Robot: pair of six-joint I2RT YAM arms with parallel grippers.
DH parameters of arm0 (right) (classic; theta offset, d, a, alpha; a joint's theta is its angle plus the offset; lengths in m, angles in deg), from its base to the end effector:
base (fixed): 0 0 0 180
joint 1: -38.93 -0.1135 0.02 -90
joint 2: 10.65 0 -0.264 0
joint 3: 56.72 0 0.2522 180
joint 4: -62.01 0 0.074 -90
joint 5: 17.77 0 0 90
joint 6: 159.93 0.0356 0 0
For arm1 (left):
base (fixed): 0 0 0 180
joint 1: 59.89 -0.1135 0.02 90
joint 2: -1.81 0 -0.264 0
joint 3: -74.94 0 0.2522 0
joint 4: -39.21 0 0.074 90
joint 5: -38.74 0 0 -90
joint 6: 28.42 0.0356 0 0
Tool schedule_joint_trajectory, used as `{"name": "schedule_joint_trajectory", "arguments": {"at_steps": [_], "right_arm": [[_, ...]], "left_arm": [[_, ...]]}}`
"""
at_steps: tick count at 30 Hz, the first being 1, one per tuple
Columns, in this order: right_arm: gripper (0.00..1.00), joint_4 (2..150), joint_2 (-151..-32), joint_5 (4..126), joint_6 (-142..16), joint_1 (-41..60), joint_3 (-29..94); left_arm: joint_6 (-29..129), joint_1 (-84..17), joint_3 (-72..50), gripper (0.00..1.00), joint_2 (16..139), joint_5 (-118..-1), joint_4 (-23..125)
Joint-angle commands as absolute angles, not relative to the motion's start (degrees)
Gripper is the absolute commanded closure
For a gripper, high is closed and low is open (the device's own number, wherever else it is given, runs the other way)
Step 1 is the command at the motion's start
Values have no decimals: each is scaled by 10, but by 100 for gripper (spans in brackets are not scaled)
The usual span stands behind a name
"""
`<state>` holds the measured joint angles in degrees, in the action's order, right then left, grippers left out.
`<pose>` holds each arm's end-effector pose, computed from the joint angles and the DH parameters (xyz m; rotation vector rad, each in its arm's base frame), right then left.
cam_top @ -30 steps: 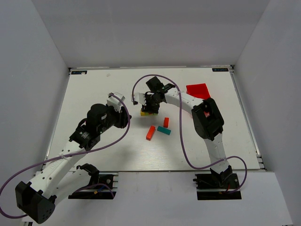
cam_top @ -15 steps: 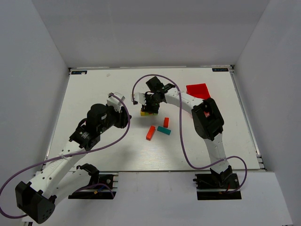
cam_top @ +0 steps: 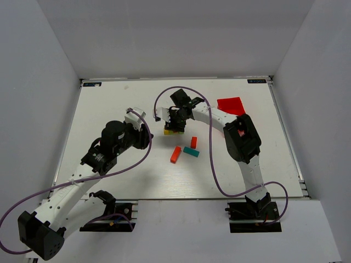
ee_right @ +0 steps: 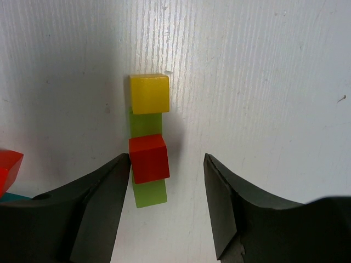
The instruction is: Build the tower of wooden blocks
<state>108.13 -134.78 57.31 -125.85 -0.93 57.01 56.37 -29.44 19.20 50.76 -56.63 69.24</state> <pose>0.3595 0.3121 0.1961 -1.9362 1.6163 0.2209 0.1687 -0.1030 0.2992 0.4991 1.9454 -0.4946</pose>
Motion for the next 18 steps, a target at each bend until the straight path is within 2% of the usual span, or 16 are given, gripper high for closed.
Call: {"name": "schedule_joint_trajectory", "arguments": {"at_steps": [1,18], "right_arm": [[38,1072,-1353,565,-1257,-12,567],[38,1074,-1231,505,-1249,-7,531]], "left_arm": [[564,-297,187,45,495,-566,686],[564,-297,187,45,479,-561,686]]}}
